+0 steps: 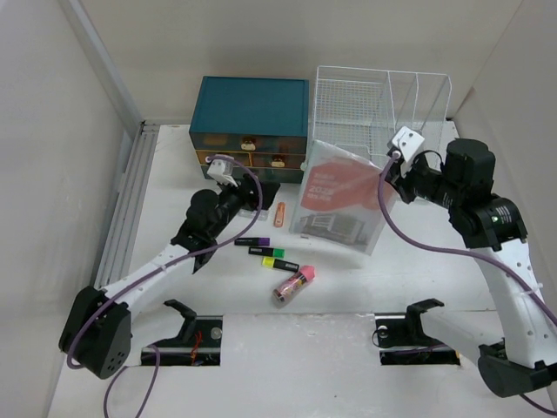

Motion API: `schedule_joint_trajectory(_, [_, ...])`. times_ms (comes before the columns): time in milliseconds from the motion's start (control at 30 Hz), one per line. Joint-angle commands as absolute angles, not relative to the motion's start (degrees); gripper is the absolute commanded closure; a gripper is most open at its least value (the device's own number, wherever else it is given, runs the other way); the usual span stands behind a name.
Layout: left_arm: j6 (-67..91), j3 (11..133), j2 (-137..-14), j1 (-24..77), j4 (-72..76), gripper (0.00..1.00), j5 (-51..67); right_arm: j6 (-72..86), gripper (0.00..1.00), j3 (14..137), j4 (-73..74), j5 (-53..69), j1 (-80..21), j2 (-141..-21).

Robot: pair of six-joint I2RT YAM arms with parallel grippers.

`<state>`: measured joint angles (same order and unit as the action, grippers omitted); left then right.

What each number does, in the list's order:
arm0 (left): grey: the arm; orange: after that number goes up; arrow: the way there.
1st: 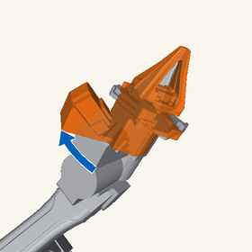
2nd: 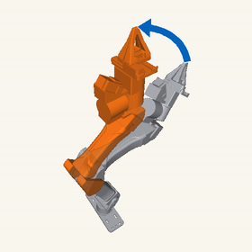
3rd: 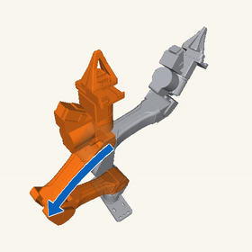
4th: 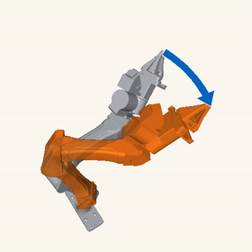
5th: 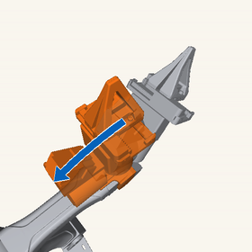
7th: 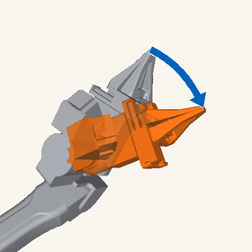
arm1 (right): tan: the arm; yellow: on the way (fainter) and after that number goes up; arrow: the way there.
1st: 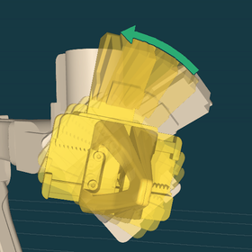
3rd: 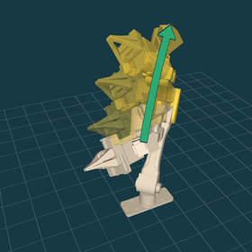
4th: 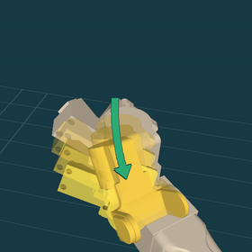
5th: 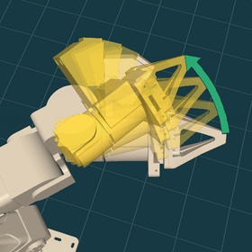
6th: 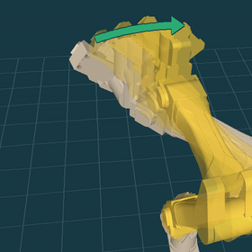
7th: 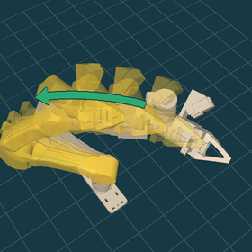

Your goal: Organize the desk

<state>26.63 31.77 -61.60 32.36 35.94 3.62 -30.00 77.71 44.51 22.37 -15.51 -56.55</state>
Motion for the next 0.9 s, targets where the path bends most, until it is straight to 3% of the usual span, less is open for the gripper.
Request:
schedule_joint_trajectory(0, [27.2, 31.8, -63.7, 29.6, 48.4, 0.24, 16.8, -30.9, 1.00, 82.4, 41.4, 25.1, -16.5, -54.2])
schedule_joint_trajectory(233, [27.2, 29.7, -66.4, 29.0, 57.4, 0.27, 31.9, -30.9, 1.00, 83.5, 41.4, 26.2, -16.5, -53.7])
schedule_joint_trajectory(533, [25.8, 28.8, -62.7, 30.8, 59.2, 0.28, 38.1, -30.9, 1.00, 83.5, 40.3, 25.6, -16.5, -53.7])
schedule_joint_trajectory(867, [26.5, 32.4, -72.1, 32.5, 62.0, 0.32, 45.7, -29.9, 1.00, 83.5, 40.3, 28.0, -17.1, -54.2])
